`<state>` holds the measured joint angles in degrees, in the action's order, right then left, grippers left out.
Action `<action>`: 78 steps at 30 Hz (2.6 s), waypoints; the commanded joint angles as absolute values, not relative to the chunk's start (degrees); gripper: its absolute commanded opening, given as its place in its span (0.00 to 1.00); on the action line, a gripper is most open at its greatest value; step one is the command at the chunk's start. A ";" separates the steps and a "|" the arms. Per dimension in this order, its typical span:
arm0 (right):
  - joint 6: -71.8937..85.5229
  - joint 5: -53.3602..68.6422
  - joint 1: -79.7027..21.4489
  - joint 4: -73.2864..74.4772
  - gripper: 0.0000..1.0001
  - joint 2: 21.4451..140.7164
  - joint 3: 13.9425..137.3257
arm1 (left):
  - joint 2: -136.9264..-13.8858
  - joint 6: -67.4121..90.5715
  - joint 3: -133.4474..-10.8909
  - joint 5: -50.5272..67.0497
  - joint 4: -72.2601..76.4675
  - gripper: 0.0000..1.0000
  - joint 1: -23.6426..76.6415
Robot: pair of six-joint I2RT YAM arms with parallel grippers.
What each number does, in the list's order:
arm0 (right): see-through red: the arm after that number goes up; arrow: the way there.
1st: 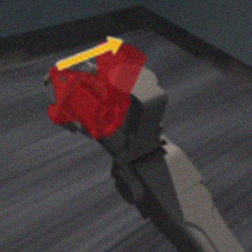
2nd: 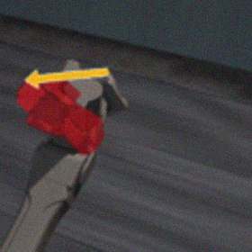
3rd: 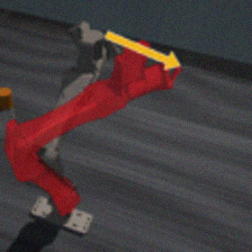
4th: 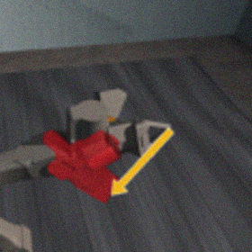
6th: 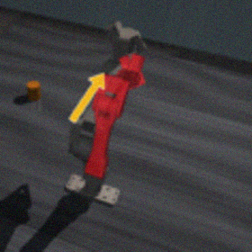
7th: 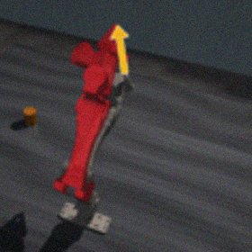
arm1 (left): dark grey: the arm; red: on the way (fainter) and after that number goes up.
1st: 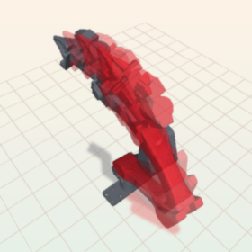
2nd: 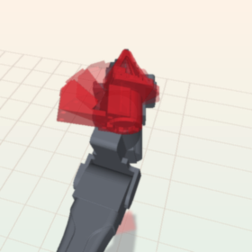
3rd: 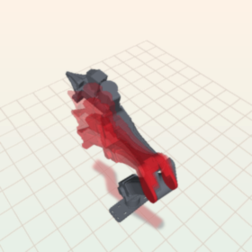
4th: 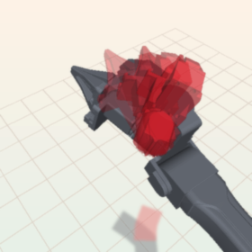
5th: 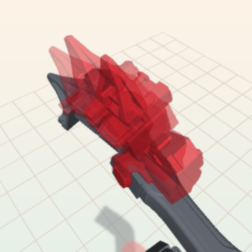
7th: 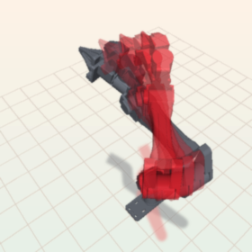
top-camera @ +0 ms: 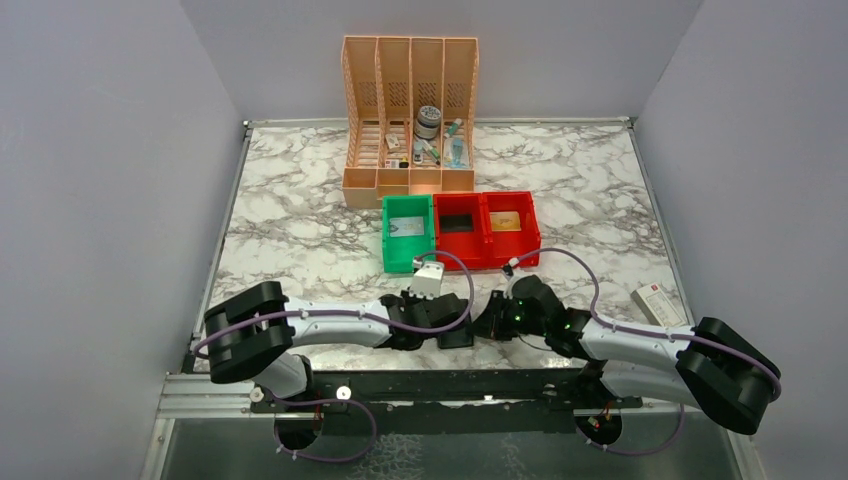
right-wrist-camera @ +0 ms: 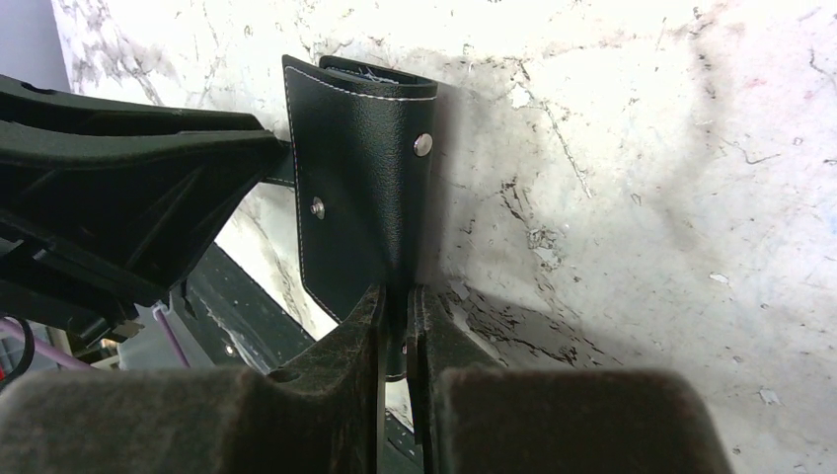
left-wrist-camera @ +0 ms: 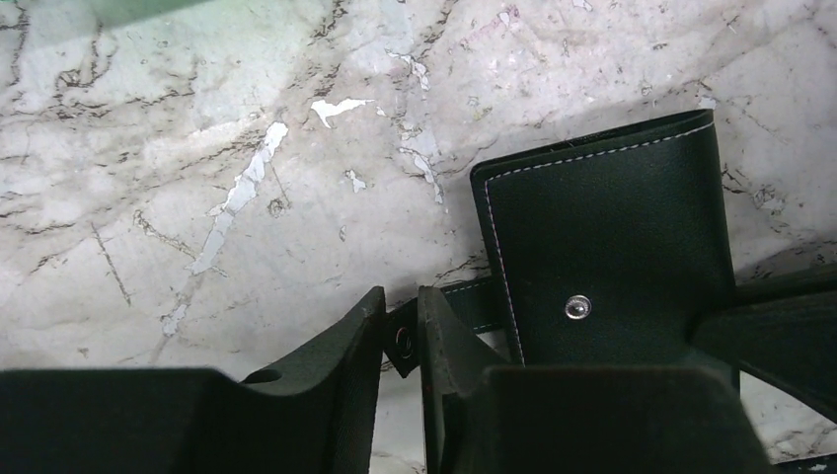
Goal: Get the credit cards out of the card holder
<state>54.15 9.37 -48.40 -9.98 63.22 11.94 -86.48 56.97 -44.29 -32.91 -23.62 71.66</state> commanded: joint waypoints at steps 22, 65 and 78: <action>44.87 -5.98 -48.60 18.58 0.53 56.45 28.23 | -67.26 52.34 -37.56 -22.70 -7.47 0.00 69.60; 46.25 8.70 -48.61 10.93 0.53 55.44 23.76 | -64.14 56.46 -30.65 -27.61 -17.88 0.00 69.31; 46.48 7.28 -48.56 14.19 0.56 58.42 24.52 | -66.77 56.43 -30.74 -27.32 -17.17 0.00 69.30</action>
